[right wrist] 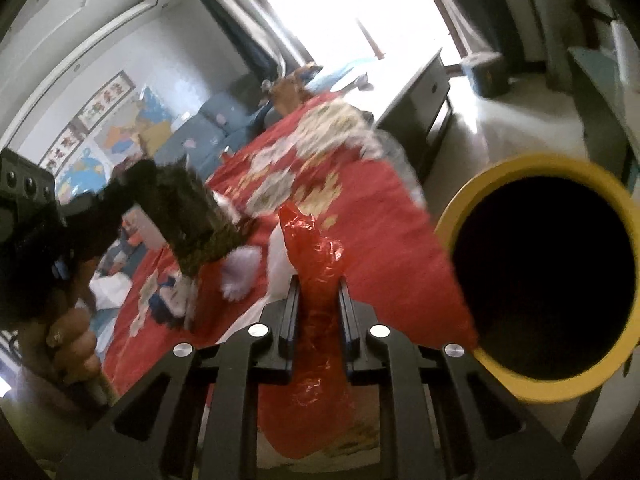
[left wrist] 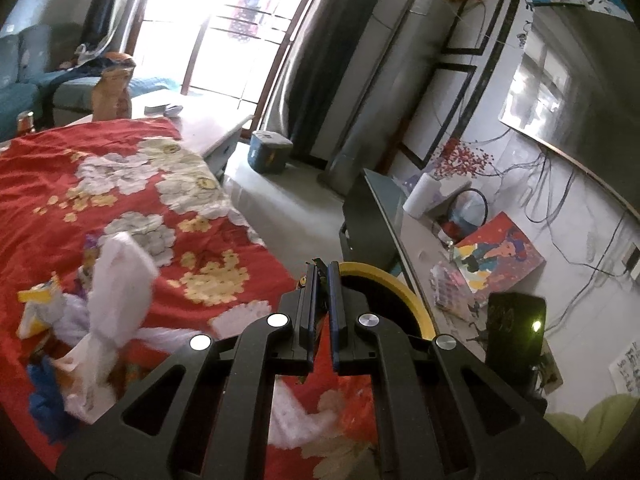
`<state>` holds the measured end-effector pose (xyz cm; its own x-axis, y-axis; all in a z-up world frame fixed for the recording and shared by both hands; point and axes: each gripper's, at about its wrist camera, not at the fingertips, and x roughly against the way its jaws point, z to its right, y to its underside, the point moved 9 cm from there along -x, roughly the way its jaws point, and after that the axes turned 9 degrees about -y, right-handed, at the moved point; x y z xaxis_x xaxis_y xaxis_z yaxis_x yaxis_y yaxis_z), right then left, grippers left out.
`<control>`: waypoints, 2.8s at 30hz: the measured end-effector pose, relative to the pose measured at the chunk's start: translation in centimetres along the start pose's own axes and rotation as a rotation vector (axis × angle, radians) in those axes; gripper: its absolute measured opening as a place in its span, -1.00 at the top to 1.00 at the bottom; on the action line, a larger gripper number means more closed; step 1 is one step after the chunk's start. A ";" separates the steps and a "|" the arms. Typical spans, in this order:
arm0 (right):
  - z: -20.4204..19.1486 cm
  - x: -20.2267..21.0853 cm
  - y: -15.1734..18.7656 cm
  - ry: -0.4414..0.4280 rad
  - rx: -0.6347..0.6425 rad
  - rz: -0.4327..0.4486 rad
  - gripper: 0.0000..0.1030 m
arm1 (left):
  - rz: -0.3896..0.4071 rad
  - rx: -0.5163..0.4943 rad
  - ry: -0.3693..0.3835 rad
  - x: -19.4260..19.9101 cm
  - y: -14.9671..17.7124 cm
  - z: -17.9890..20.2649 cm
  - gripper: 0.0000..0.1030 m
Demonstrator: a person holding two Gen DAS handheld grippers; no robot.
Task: Collect trash
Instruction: 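Carry the red bag with the right gripper over the yellow bin and release, then grasp the white foam net with the right gripper while the left grasps a white bag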
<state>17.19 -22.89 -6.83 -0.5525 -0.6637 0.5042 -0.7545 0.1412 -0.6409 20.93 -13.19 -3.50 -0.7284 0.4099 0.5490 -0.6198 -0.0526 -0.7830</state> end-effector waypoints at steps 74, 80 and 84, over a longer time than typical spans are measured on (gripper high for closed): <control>-0.7 3.7 -3.8 0.206 0.165 0.172 -0.70 | 0.134 -0.008 -0.182 1.3 0.3 -1.8 -0.79; -2.9 1.6 -2.8 0.175 0.211 0.121 -0.71 | 0.155 0.035 -0.219 2.7 0.2 -4.4 -0.79; -4.0 0.2 -1.9 0.158 0.239 0.085 -0.71 | 0.165 0.063 -0.242 3.5 0.3 -6.2 -0.79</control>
<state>17.05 -20.33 -3.20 -0.6725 -0.5319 0.5146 -0.6086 0.0019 -0.7935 20.01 -6.15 -3.58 -0.8644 0.1626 0.4758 -0.4990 -0.1598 -0.8518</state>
